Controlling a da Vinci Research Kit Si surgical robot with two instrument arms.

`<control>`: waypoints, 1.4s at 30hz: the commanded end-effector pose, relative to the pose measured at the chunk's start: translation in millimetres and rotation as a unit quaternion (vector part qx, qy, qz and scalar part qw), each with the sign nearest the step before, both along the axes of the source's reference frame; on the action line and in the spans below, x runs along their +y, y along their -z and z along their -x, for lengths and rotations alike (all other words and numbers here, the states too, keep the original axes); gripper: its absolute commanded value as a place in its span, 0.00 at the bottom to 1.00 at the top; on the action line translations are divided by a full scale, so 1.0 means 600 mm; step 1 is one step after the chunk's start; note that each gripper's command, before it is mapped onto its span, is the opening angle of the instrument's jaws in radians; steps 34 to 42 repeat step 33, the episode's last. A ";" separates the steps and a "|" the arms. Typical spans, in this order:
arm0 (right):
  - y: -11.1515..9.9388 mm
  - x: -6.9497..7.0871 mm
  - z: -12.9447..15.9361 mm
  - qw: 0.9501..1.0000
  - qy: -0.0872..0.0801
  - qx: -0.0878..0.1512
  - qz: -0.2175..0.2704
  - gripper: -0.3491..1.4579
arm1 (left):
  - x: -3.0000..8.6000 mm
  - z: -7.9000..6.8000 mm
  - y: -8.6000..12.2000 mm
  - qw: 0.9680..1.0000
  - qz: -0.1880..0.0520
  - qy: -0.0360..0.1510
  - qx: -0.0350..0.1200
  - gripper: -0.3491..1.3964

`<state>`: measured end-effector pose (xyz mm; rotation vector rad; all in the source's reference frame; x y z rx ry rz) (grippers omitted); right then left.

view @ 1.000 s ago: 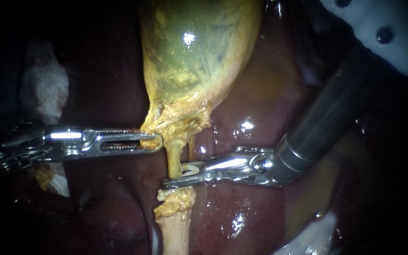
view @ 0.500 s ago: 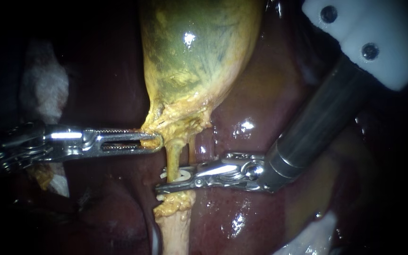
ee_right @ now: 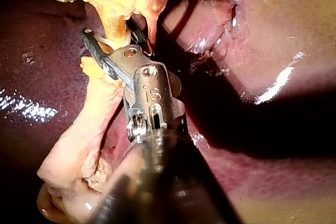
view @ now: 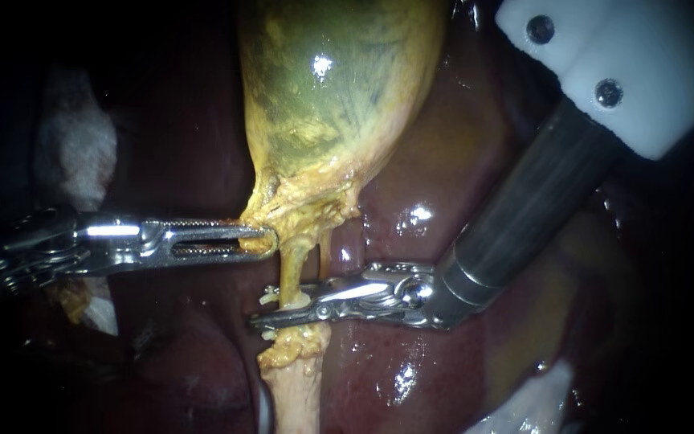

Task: Clipping second clip left tube

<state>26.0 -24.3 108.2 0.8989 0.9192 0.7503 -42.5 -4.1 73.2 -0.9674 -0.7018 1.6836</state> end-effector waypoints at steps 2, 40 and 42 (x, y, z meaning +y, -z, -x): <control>-0.0001 0.0001 0.0003 1.000 0.002 0.001 0.000 0.26 | 0.0000 0.0000 0.0000 1.000 0.000 0.000 0.000 0.00; -0.0005 0.0011 0.0008 0.999 -0.011 -0.010 -0.036 0.00 | 0.0000 0.0001 -0.0002 1.000 0.000 0.000 0.000 0.00; -0.0005 0.0011 0.0008 0.999 -0.011 -0.010 -0.036 0.00 | 0.0000 0.0001 -0.0002 1.000 0.000 0.000 0.000 0.00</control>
